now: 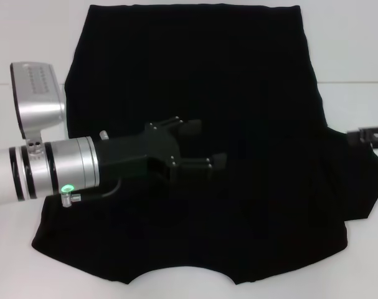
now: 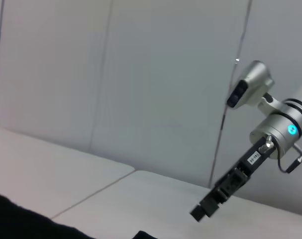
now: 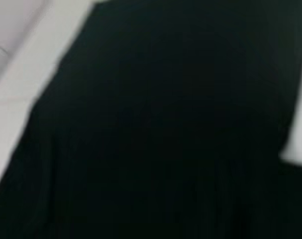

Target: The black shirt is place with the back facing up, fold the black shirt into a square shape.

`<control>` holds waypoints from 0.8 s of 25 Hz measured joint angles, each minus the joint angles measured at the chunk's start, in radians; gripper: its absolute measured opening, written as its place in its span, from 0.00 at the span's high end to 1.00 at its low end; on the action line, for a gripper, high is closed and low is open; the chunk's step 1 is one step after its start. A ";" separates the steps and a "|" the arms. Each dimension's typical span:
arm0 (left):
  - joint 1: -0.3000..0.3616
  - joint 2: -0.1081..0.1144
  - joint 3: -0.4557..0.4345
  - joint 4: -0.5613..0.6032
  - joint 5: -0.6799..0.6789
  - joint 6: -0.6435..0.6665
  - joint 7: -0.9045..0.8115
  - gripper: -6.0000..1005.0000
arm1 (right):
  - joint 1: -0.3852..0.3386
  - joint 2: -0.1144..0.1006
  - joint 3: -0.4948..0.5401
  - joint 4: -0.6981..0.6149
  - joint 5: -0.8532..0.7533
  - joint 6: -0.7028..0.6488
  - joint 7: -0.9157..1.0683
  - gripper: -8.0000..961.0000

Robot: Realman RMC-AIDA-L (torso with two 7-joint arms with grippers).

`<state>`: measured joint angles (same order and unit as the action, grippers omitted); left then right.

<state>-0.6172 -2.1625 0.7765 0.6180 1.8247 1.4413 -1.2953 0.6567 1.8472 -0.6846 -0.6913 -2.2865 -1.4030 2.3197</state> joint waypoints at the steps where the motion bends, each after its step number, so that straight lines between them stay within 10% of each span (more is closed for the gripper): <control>1: 0.001 0.000 0.003 -0.007 -0.001 0.002 0.027 0.05 | 0.000 -0.003 0.009 -0.010 -0.041 -0.024 0.029 0.05; 20: 0.008 -0.002 0.081 -0.005 0.120 0.002 0.184 0.05 | 0.016 -0.002 0.017 -0.003 -0.292 -0.071 0.173 0.09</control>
<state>-0.6096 -2.1644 0.8571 0.6127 1.9447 1.4432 -1.1112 0.6729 1.8457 -0.6681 -0.6939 -2.5788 -1.4735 2.4931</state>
